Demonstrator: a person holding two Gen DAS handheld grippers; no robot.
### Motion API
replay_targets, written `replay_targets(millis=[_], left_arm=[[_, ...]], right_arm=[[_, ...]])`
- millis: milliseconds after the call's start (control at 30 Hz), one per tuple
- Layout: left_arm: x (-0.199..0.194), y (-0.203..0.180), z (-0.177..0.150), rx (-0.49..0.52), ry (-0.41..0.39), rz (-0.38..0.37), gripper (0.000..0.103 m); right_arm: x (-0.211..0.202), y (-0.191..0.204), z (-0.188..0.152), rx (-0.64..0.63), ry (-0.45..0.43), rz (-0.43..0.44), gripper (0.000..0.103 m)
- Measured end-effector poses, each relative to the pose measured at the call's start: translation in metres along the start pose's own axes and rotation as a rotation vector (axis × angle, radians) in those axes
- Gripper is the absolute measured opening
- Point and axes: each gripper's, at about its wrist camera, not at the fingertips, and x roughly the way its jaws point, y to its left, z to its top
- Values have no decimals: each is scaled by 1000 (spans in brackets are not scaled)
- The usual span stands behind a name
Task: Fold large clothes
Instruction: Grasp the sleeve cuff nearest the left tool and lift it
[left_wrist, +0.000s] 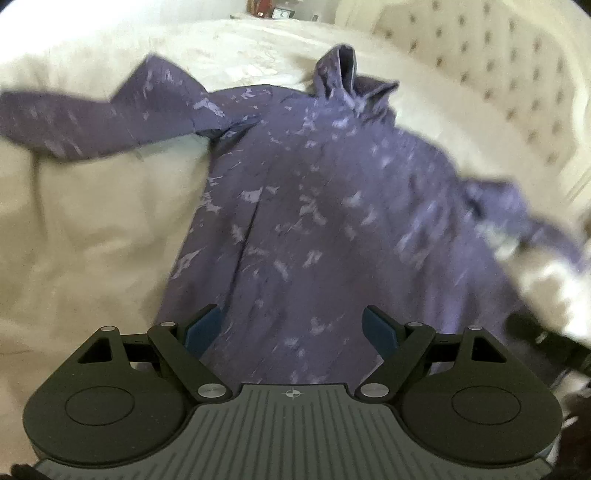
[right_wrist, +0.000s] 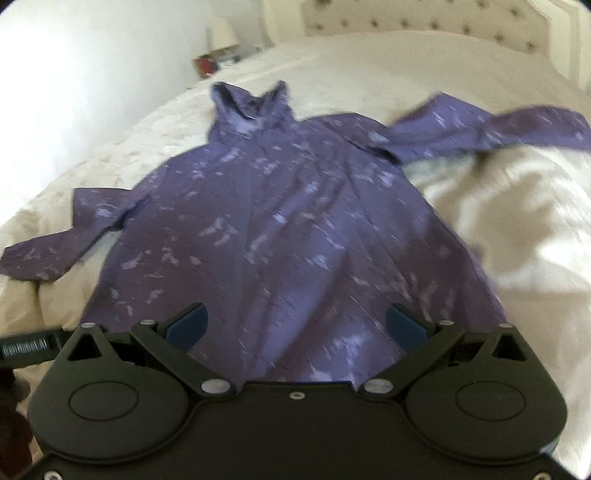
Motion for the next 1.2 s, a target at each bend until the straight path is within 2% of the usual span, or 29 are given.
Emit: replay_targets(millis=[67, 133, 400, 600, 700, 867, 1033, 1200], left_arm=[[6, 20, 11, -62, 5, -88, 83], [10, 35, 22, -90, 3, -105, 83], [7, 95, 77, -86, -156, 99, 84], [14, 147, 111, -120, -202, 235, 85], [19, 175, 123, -142, -206, 290, 85], [32, 216, 137, -199, -201, 330, 85], [45, 231, 149, -205, -210, 341, 85], [57, 242, 156, -218, -221, 351, 84]], right_arm=[[5, 8, 7, -32, -14, 35, 102], [11, 18, 16, -72, -28, 73, 102], [51, 67, 52, -178, -7, 186, 102], [90, 87, 72, -120, 36, 272, 102], [110, 91, 79, -93, 57, 275, 102], [138, 98, 81, -105, 78, 213, 102], [160, 102, 70, -151, 85, 148, 102], [180, 102, 56, -160, 134, 131, 102]])
